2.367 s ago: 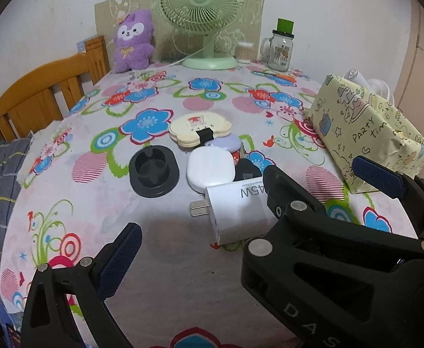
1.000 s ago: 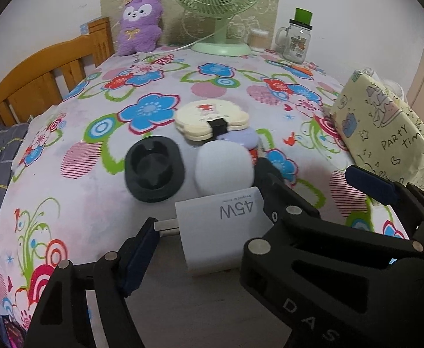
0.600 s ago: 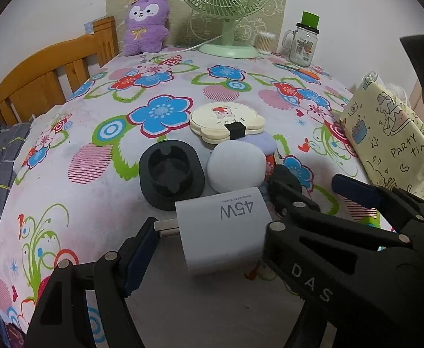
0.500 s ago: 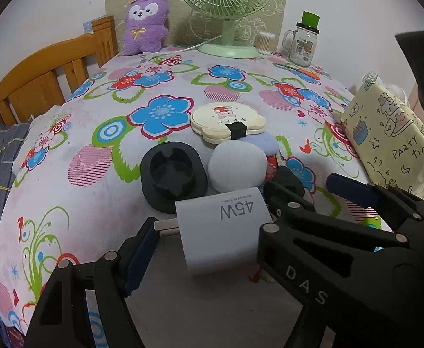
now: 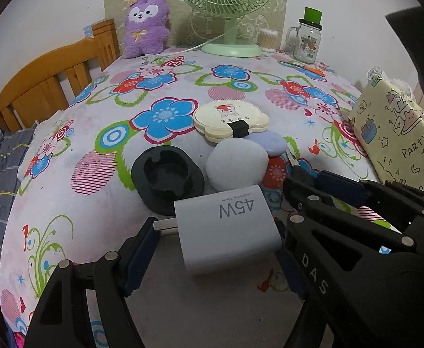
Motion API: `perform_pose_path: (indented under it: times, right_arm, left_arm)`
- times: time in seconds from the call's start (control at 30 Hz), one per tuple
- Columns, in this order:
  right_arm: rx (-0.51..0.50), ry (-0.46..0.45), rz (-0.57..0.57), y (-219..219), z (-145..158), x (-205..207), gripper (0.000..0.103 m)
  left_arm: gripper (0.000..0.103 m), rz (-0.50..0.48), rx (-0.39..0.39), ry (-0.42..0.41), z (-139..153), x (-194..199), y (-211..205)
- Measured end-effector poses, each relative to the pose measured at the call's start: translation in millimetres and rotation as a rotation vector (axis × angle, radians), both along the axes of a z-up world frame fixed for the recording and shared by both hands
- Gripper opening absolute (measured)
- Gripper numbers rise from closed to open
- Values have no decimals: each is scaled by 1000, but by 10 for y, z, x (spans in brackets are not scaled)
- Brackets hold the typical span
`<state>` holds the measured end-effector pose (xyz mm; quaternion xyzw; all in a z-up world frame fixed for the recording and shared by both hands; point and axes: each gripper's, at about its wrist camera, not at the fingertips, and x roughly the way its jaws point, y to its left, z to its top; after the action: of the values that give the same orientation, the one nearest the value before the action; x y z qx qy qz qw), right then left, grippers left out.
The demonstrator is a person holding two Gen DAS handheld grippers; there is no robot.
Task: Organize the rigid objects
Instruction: 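Close right tool on the black round case, then lift the large white charger with left tool while right tool lifts the black case toward the basket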
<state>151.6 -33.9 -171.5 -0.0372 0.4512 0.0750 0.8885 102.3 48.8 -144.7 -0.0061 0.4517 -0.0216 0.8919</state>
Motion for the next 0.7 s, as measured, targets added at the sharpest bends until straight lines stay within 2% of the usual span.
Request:
perform_pose_path:
  times: [0.37, 0.7]
  right_arm:
    - [24, -4, -29, -166, 82, -148, 34]
    - [48, -45, -51, -327, 228, -320, 34]
  left_arm:
    - [79, -23, -13, -11, 71, -93, -152]
    - [78, -44, -8, -44, 212, -228, -304]
